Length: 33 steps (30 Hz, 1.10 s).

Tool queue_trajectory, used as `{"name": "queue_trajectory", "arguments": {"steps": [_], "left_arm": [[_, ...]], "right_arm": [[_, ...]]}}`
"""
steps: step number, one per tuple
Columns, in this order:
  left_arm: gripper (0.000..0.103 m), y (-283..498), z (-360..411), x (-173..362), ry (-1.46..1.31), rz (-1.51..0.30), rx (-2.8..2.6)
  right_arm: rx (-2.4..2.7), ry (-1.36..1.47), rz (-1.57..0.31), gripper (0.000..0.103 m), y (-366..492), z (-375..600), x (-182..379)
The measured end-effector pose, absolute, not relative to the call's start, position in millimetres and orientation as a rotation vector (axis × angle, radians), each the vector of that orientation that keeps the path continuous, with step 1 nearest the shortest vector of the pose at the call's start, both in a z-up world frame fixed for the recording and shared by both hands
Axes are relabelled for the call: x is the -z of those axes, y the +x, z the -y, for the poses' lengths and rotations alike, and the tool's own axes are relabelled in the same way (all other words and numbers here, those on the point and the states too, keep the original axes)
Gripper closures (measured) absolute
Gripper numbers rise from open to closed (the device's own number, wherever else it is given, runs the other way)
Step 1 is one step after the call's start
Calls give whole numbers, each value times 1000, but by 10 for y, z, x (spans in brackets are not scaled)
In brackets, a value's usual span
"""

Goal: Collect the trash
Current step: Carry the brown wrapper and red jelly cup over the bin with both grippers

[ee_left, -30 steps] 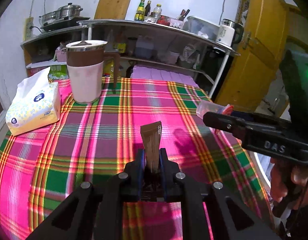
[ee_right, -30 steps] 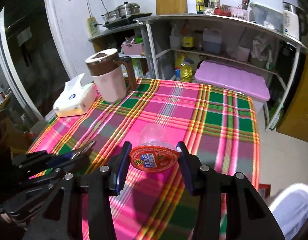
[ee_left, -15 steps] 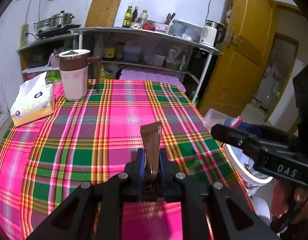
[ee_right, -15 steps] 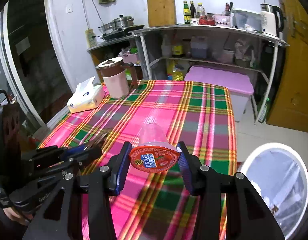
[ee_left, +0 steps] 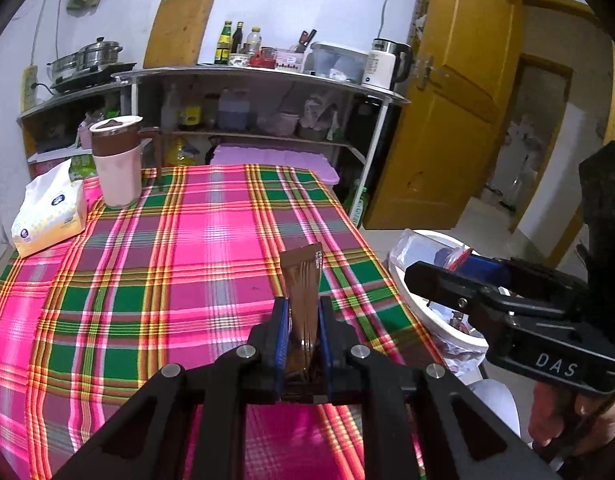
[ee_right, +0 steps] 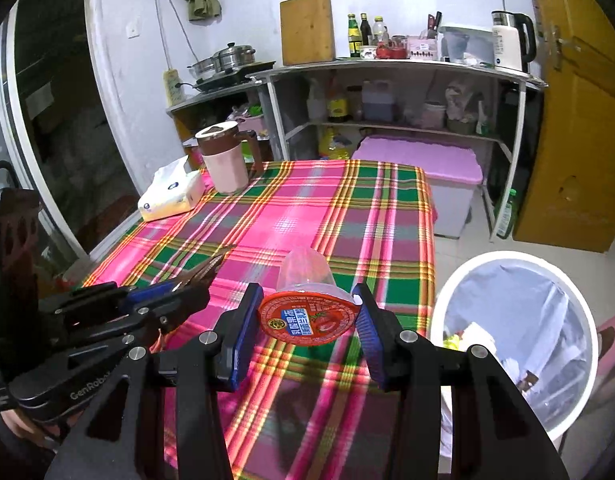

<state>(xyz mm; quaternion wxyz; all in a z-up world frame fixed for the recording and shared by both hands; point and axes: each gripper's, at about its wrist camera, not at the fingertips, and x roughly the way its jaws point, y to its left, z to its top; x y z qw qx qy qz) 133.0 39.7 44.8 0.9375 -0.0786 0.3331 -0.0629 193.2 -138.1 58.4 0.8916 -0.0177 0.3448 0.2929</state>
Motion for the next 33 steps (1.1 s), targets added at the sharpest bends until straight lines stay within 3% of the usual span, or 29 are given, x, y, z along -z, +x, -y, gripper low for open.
{"name": "queue_trajectory", "arguments": {"steps": [33], "left_arm": [[88, 1918, 639, -310, -59, -742, 321]], "right_arm": [[-384, 74, -742, 56, 2106, 2527, -406]]}}
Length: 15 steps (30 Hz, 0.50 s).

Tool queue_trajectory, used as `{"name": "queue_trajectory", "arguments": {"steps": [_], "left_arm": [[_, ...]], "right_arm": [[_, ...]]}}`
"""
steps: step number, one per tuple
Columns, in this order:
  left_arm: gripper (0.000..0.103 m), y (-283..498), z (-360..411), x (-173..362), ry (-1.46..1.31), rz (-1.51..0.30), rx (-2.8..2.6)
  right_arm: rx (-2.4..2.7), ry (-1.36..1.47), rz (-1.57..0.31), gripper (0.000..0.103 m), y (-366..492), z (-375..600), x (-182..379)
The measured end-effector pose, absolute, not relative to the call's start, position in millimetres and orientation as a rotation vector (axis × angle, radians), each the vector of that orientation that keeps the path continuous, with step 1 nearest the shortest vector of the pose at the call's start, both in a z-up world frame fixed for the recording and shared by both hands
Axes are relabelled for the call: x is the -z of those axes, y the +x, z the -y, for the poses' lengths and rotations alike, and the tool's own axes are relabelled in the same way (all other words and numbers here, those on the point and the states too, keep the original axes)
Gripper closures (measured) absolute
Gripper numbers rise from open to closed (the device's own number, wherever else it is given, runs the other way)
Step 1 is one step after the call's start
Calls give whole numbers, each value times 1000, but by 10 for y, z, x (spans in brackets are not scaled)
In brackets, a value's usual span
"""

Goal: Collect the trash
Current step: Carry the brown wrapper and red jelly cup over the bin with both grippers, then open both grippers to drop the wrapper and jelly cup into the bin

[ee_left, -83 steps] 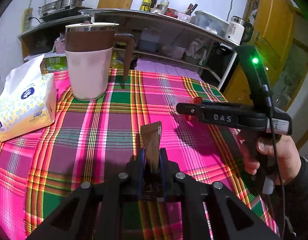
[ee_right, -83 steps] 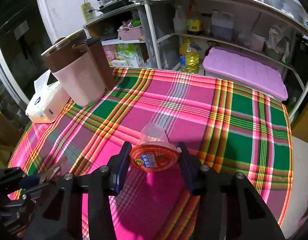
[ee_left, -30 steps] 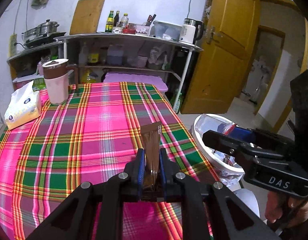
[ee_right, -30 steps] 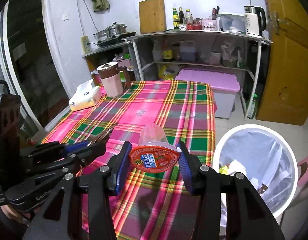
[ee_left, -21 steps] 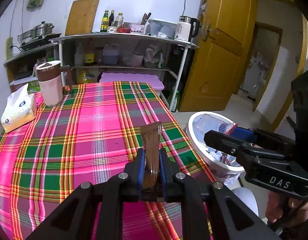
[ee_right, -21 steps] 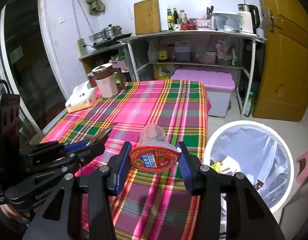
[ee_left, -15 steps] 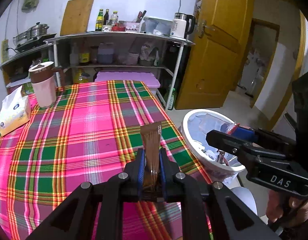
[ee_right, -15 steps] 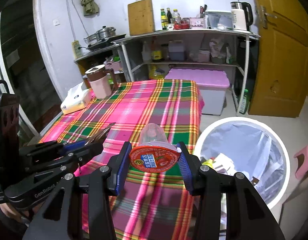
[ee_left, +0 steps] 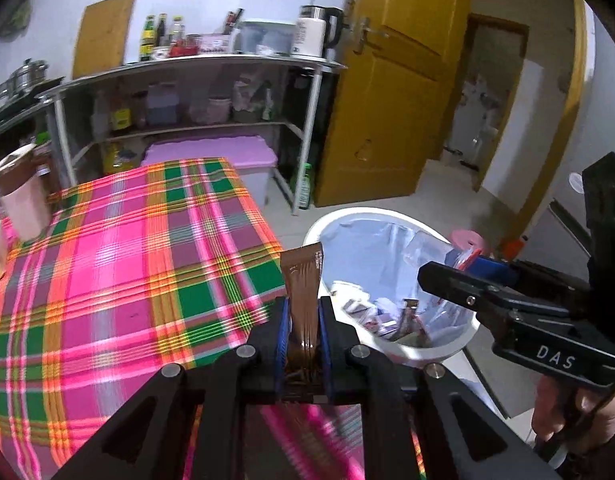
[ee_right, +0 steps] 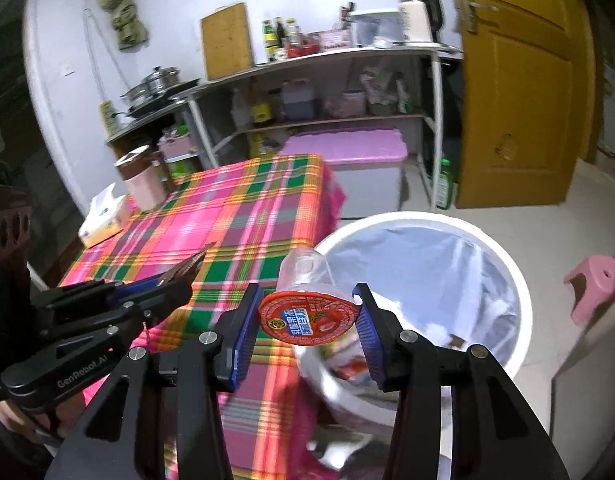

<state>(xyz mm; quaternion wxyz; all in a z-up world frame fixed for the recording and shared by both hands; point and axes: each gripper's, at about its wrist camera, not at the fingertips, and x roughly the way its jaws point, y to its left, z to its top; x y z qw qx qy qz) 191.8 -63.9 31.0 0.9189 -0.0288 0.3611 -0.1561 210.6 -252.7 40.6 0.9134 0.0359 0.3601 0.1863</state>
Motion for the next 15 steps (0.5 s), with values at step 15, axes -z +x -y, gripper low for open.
{"name": "queue_trajectory", "arguments": {"steps": [15], "left_arm": [[88, 2405, 1239, -31, -19, -812, 427]], "right_arm": [[-237, 92, -847, 56, 2355, 3103, -29]]}}
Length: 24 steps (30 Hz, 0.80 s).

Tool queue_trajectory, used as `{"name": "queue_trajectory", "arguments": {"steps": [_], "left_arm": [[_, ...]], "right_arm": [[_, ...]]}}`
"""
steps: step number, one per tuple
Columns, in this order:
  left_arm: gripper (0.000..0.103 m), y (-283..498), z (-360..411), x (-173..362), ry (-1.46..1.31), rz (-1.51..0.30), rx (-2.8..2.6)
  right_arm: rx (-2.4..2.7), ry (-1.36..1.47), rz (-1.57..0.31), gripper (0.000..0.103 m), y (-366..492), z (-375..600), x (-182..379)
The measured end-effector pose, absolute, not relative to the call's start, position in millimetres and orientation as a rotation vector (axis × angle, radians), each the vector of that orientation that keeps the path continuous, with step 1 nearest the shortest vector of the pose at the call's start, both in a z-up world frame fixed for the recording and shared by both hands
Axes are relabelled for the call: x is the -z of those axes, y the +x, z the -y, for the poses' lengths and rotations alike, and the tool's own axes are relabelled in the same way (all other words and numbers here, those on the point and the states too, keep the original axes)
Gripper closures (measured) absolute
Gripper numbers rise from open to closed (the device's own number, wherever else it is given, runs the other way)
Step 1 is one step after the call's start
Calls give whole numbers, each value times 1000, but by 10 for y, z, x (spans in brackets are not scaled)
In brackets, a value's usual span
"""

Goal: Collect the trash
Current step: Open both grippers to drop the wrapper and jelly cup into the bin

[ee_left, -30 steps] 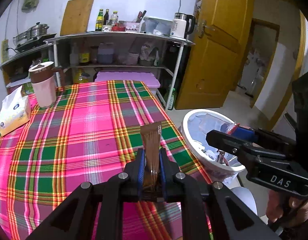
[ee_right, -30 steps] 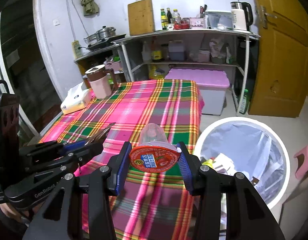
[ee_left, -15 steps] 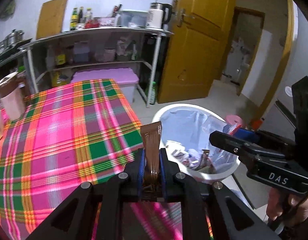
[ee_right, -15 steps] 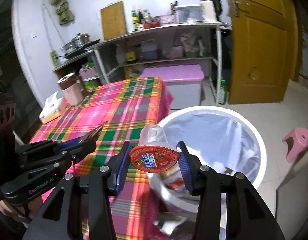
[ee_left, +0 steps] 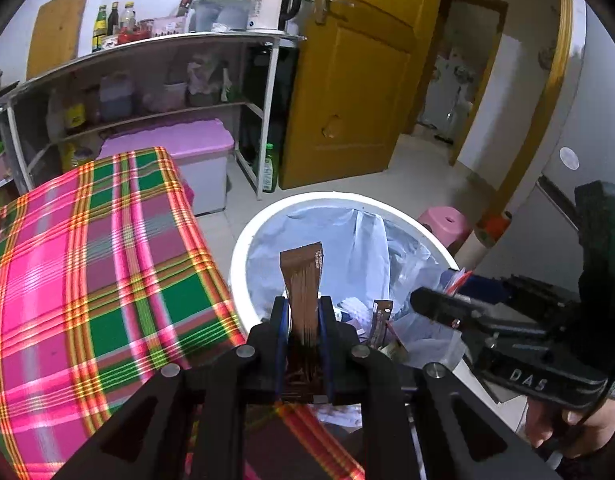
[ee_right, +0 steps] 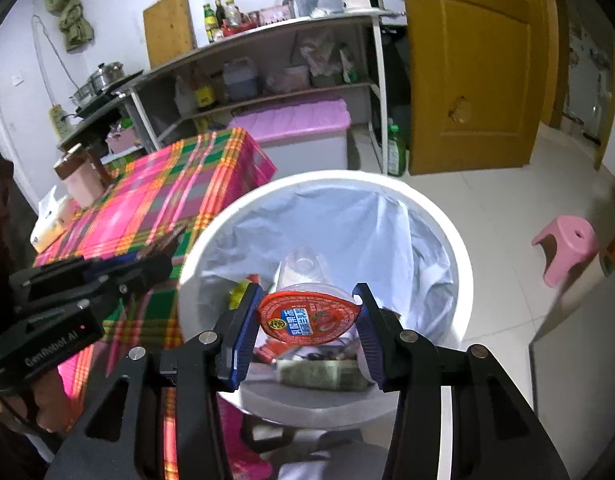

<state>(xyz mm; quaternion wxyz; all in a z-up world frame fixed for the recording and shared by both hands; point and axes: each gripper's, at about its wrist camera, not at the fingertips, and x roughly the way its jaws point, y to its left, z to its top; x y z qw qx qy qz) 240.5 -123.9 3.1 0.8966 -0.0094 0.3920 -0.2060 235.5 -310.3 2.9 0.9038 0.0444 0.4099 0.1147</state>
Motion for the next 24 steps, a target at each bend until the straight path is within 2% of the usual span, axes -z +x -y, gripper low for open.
{"name": "queue_trajectory", "arguments": {"steps": [3, 5, 7, 24], "left_arm": [[88, 2462, 1287, 4, -13, -818, 438], [80, 2481, 1312, 20, -16, -820, 441], [69, 2489, 1305, 30, -30, -821, 447], [68, 2092, 1087, -118, -45, -789, 409]], "right_arm": [[-229, 93, -873, 55, 2395, 3119, 44], [-217, 100, -879, 54, 2408, 3151, 78], [-212, 110, -872, 49, 2403, 3193, 80], [-213, 83, -799, 49, 2018, 3050, -215]]}}
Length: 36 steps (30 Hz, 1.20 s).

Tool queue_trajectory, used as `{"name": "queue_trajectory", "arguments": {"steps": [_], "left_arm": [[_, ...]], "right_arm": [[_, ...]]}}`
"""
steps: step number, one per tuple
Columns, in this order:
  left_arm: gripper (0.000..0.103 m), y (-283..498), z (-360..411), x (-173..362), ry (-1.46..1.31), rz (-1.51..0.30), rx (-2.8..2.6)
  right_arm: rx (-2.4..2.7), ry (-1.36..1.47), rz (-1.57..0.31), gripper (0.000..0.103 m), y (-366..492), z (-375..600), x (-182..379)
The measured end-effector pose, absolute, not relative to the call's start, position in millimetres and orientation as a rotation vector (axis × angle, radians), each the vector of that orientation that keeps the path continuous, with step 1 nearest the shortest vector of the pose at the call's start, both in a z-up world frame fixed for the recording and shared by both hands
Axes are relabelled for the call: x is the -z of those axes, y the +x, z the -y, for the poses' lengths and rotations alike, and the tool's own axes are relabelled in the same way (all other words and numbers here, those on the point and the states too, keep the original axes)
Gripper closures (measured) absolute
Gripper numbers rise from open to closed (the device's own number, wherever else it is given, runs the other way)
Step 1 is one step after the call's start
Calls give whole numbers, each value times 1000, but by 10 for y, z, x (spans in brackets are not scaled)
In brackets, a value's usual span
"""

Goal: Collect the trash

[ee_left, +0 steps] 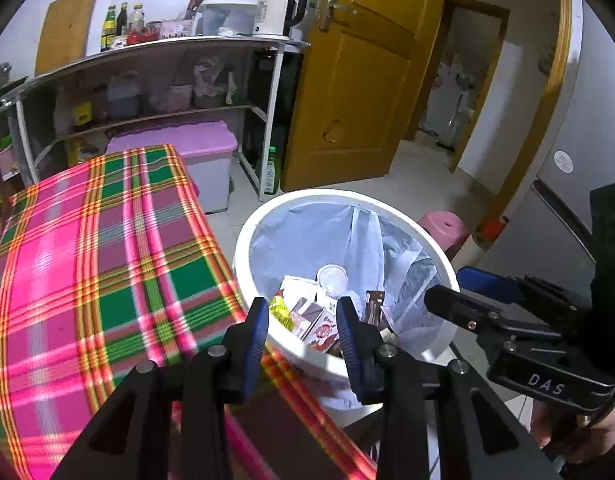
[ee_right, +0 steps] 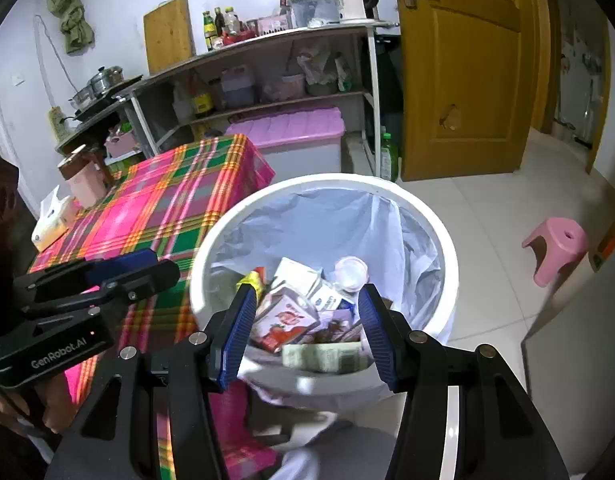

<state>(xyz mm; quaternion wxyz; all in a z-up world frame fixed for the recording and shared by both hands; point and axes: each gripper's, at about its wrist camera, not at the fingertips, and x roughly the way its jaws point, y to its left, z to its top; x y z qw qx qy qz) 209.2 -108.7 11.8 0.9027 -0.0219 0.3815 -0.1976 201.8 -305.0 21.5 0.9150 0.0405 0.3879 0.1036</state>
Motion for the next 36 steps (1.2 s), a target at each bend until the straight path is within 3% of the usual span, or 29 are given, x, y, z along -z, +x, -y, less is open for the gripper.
{"name": "queue_trajectory", "arguments": {"steps": [19, 36], "left_arm": [[68, 1336, 751, -327, -66, -723, 336], [68, 1155, 762, -350, -47, -710, 321]], "right_arm": [[-276, 53, -734, 49, 1304, 2771, -420], [-282, 53, -732, 49, 1140, 2758, -424]]}}
